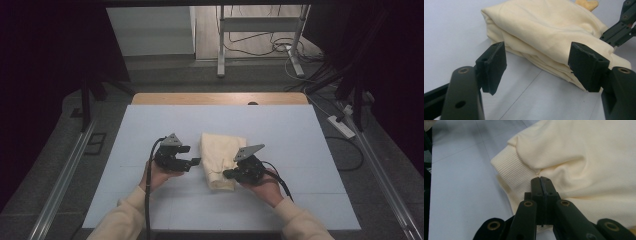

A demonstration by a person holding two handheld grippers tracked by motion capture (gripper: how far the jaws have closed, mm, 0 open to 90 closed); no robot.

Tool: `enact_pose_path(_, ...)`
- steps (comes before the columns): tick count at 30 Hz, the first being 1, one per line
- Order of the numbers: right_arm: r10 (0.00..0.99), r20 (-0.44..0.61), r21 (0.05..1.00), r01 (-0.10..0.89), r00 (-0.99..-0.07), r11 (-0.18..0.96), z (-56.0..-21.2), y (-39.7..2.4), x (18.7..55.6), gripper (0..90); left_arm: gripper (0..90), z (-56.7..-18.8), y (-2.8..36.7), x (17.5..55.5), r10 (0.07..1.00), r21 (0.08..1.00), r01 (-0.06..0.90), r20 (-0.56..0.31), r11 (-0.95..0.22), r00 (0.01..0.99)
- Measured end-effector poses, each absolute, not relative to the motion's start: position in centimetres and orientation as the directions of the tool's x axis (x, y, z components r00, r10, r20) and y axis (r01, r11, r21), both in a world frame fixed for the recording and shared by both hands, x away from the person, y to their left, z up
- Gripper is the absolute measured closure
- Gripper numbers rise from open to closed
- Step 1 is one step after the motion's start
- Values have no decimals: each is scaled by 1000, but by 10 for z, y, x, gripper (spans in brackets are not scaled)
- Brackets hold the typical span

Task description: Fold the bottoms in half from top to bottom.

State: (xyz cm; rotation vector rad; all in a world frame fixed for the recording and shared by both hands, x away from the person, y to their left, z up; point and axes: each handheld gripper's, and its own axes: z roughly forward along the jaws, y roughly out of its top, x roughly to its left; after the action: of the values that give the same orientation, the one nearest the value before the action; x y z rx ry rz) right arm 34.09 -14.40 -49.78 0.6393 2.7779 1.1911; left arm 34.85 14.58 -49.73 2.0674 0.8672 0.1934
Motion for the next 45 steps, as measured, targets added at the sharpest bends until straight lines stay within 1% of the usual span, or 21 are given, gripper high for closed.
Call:
enact_pose_path(6,391,90,706,336,-916,624,-501,-143,336,893,300,-498,146,348,646,768,509,-166,-389,745)
enact_pose_path(14,392,107,717,344,-914,606,-501,-144,339,893,298,-498,147,348,649,767,511,-166,-389,743)
enact_pose_path(17,395,106,724,343,-913,598,-498,-146,339,892,296,-498,147,347,648,766,512,-167,-389,743)
enact_pose_path(20,399,74,735,320,-914,598,-489,-150,337,892,295,-498,148,347,649,767,512,-167,-387,742)
enact_pose_path(23,415,54,739,315,-908,595,-483,-157,336,892,295,-499,151,345,652,766,514,-167,-386,739)
enact_pose_path(28,448,49,742,333,-893,582,-479,-173,334,892,295,-500,156,341,659,763,518,-165,-386,734)
enact_pose_path(30,460,36,740,333,-887,584,-480,-180,333,891,295,-501,158,340,660,762,521,-166,-386,732)
enact_pose_path(35,494,44,744,358,-868,564,-484,-200,332,890,294,-503,159,335,658,756,524,-168,-392,734)
enact_pose_path(37,507,47,746,368,-860,555,-485,-207,331,807,292,-503,161,333,659,757,525,-169,-389,733)
enact_pose_path(39,525,41,747,375,-850,549,-486,-213,331,752,291,-503,163,330,660,756,528,-172,-387,731)
enact_pose_path(45,574,23,745,397,-819,536,-492,-227,327,533,290,-506,175,321,673,749,542,-177,-381,718)
